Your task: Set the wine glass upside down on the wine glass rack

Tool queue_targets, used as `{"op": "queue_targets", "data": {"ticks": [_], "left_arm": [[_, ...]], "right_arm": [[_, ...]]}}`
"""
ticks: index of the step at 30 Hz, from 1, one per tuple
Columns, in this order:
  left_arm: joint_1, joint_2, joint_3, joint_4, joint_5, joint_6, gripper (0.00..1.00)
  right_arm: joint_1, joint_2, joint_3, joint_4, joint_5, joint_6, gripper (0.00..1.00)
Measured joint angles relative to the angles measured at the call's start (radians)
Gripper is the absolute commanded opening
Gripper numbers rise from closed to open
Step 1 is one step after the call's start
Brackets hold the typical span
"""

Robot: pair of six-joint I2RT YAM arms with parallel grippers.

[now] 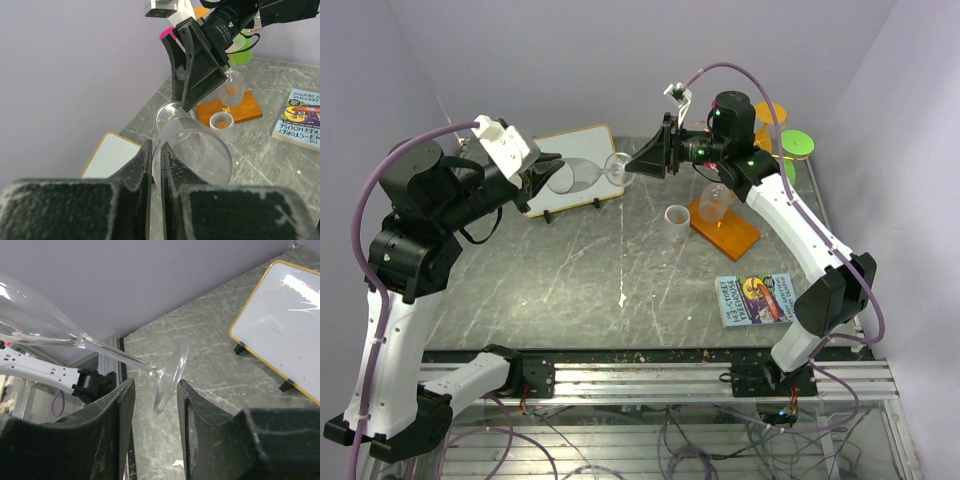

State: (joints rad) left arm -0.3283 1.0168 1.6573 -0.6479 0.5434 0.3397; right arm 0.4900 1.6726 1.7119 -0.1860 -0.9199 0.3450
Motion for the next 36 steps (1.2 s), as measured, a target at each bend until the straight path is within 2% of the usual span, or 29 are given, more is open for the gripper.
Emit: {"op": "queue_targets", "data": {"ticks": [7, 12, 16, 18, 23, 26, 30, 36], "left_arm": [[0.002, 0.000, -0.001, 0.010, 0.008, -0.007, 0.07], [0.002, 0.002, -0.001, 0.016, 0.017, -0.007, 0.07], [0.003, 0.002, -0.001, 0.017, 0.024, -0.007, 0.07], [0.004, 0.002, -0.001, 0.017, 0.027, -0.007, 0.07], [0.004, -0.004, -0.007, 0.013, 0.044, 0.001, 0.08], [0.005, -0.010, -0.019, 0.014, 0.042, 0.011, 0.17], [0.005, -0.025, -0.043, 0.013, 0.038, 0.028, 0.38], [0.006, -0.052, -0.064, 0.002, 0.023, 0.056, 0.62]], "right_arm": [[-0.004, 0.006, -0.041, 0.072, -0.037, 0.082, 0.36], [-0.003, 0.008, -0.053, 0.087, -0.040, 0.104, 0.30], [-0.004, 0.008, -0.063, 0.101, -0.040, 0.119, 0.19], [-0.004, 0.008, -0.068, 0.103, -0.036, 0.122, 0.01], [-0.006, 0.008, -0.063, 0.084, -0.005, 0.144, 0.00], [-0.011, 0.008, -0.043, 0.049, 0.017, 0.129, 0.00], [-0.026, 0.008, -0.012, 0.020, 0.027, 0.096, 0.00], [-0.072, -0.001, 0.027, -0.027, 0.061, -0.003, 0.00]]}}
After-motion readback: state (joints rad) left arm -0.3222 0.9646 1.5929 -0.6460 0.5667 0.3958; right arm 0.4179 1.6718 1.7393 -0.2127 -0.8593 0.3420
